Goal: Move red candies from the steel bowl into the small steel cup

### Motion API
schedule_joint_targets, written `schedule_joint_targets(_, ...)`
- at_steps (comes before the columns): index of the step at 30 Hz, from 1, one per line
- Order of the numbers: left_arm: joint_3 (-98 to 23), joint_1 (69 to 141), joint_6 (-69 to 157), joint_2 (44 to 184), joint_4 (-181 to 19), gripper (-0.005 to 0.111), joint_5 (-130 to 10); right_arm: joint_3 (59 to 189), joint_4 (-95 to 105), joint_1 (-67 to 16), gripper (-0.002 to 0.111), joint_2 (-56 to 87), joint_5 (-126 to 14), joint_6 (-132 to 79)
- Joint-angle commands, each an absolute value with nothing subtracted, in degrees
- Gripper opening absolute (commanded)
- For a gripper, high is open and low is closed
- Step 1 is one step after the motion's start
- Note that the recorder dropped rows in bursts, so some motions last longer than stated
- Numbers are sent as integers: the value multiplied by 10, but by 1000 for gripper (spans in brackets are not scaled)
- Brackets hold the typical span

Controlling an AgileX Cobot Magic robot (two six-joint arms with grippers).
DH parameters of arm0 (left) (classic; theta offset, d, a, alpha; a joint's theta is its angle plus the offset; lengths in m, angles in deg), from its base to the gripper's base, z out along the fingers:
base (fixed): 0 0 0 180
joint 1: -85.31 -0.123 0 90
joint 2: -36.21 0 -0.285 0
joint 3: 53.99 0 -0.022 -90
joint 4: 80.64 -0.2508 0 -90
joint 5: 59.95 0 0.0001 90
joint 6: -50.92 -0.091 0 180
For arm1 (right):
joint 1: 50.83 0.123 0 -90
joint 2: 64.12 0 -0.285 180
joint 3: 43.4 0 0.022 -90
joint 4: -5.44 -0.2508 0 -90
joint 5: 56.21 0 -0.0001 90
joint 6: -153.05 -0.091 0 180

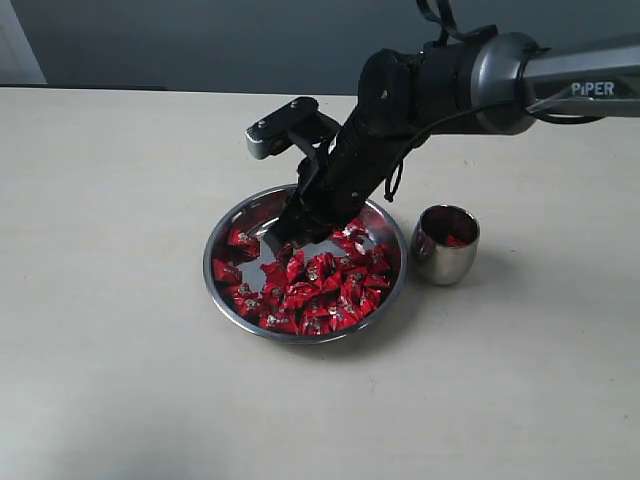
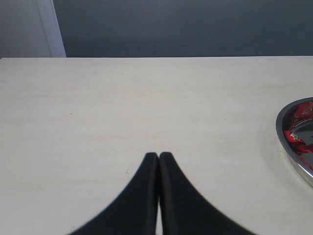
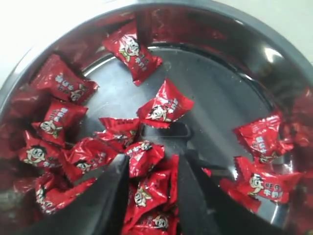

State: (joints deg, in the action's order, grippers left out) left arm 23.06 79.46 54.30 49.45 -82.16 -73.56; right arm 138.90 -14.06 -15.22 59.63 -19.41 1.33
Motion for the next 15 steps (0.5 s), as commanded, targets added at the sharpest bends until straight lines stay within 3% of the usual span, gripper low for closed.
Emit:
schedule_joint_targets(1, 232, 797, 544, 491, -823, 0, -733, 1391, -146, -155, 34, 623, -201, 13)
schedule_joint_targets(5, 232, 797, 544, 491, -823, 0, -733, 1391, -175, -155, 49, 639, -207, 13)
schedule_joint_targets(15, 232, 797, 544, 491, -823, 0, -733, 1391, -192, -155, 49, 662, -243, 14)
